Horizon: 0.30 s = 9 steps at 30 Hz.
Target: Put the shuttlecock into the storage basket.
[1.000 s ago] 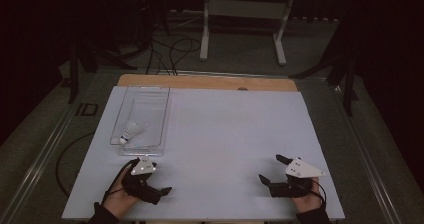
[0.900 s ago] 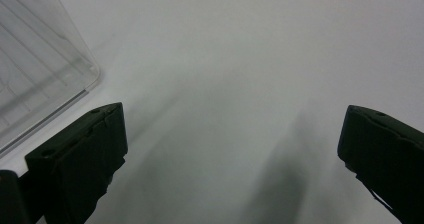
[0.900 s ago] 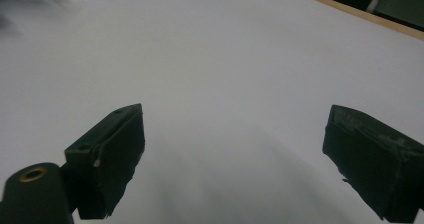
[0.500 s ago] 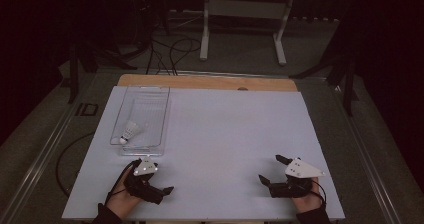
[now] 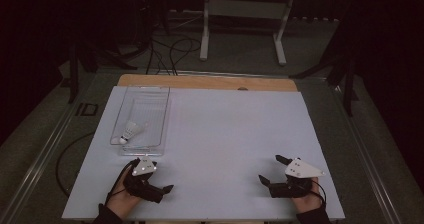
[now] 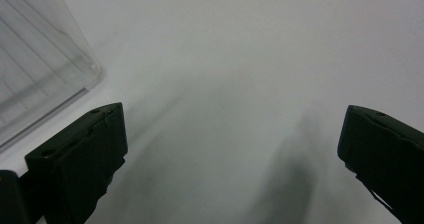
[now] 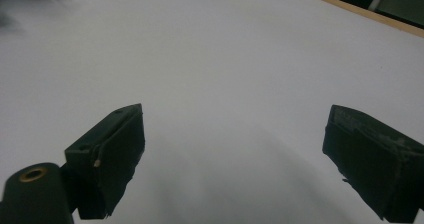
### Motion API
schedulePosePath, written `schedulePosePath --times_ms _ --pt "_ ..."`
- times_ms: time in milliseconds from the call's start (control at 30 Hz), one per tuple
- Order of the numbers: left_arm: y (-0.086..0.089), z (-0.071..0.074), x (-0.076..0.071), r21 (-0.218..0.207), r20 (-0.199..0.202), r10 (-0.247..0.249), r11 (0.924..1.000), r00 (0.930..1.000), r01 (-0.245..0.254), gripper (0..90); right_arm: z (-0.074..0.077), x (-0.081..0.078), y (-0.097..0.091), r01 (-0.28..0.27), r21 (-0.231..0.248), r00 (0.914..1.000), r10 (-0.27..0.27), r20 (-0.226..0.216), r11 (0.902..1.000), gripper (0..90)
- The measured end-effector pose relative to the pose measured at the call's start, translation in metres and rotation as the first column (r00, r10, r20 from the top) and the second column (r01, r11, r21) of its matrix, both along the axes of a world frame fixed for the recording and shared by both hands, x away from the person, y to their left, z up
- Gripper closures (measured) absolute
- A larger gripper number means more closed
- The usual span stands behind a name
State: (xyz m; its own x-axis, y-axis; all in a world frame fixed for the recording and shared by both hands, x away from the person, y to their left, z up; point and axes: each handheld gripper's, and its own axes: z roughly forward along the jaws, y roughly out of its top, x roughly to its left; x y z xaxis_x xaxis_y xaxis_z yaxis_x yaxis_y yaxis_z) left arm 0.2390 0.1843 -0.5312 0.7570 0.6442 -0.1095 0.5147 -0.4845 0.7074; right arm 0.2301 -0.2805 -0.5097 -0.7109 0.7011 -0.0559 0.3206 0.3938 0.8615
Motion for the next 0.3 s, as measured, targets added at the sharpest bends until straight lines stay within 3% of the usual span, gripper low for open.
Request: schedulePosePath --times_ms 300 --pt "0.0019 0.003 -0.0014 -0.025 0.068 0.082 0.9964 0.9943 -0.081 0.5 -0.0004 0.0 0.0007 -0.002 -0.001 1.0 0.002 -0.004 1.0 9.7"
